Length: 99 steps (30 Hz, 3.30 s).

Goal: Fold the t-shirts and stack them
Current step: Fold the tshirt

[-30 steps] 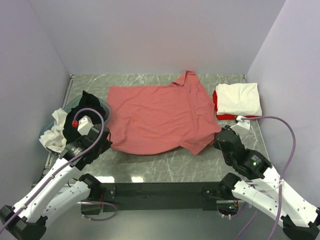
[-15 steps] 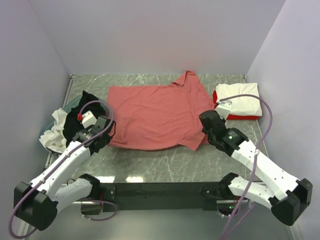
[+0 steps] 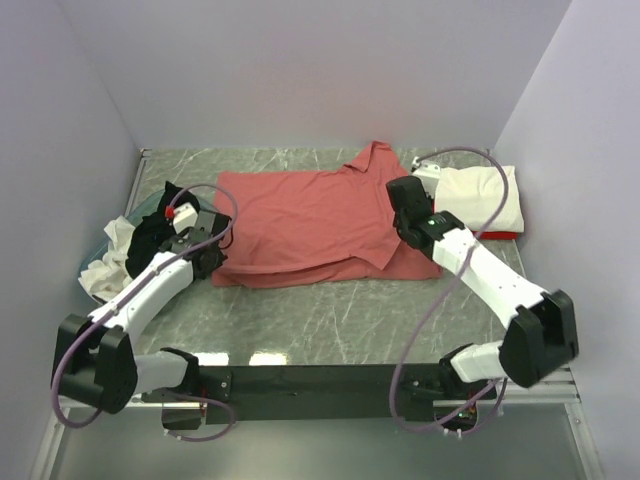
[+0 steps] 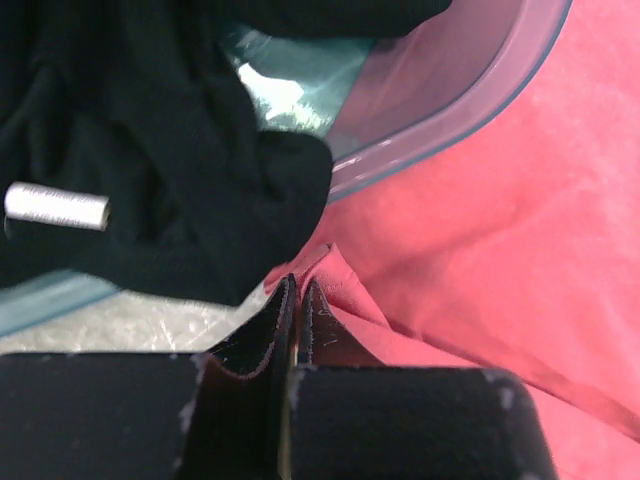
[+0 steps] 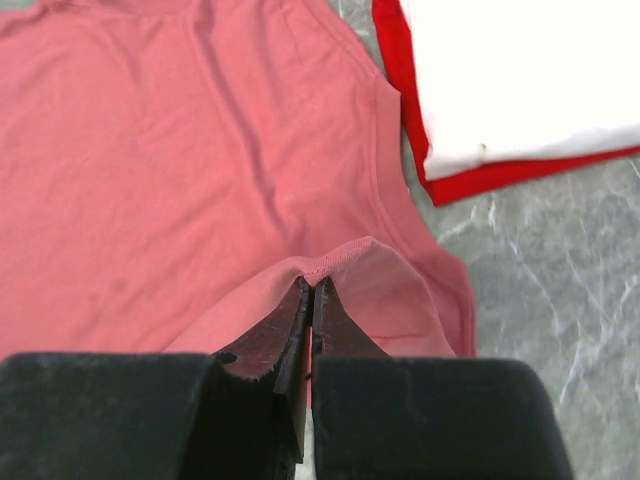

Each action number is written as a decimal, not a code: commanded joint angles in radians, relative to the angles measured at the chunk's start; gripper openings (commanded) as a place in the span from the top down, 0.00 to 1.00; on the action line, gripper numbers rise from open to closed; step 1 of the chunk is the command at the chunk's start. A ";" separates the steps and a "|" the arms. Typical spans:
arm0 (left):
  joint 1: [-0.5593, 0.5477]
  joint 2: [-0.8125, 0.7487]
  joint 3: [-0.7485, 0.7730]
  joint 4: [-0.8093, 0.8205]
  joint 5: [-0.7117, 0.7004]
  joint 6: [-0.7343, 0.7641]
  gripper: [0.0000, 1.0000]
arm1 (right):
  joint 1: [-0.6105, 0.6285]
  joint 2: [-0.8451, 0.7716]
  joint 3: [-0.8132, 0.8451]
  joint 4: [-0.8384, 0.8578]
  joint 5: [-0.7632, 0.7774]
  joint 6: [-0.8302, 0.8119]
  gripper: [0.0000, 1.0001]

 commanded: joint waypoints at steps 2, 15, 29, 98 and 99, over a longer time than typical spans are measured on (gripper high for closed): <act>0.015 0.067 0.071 0.058 0.007 0.070 0.99 | -0.028 0.111 0.094 0.089 -0.012 -0.081 1.00; 0.040 0.236 0.174 0.058 -0.047 0.077 0.99 | -0.083 0.375 0.273 0.086 -0.013 -0.117 1.00; 0.059 0.271 0.260 0.056 -0.044 0.106 0.99 | -0.100 0.454 0.375 0.064 0.005 -0.140 1.00; -0.410 0.483 0.135 0.578 0.264 0.119 0.11 | -0.080 0.443 0.094 0.168 -0.564 -0.042 0.80; -0.410 0.484 0.128 0.579 0.263 0.116 0.12 | -0.080 0.455 0.106 0.155 -0.562 -0.048 0.85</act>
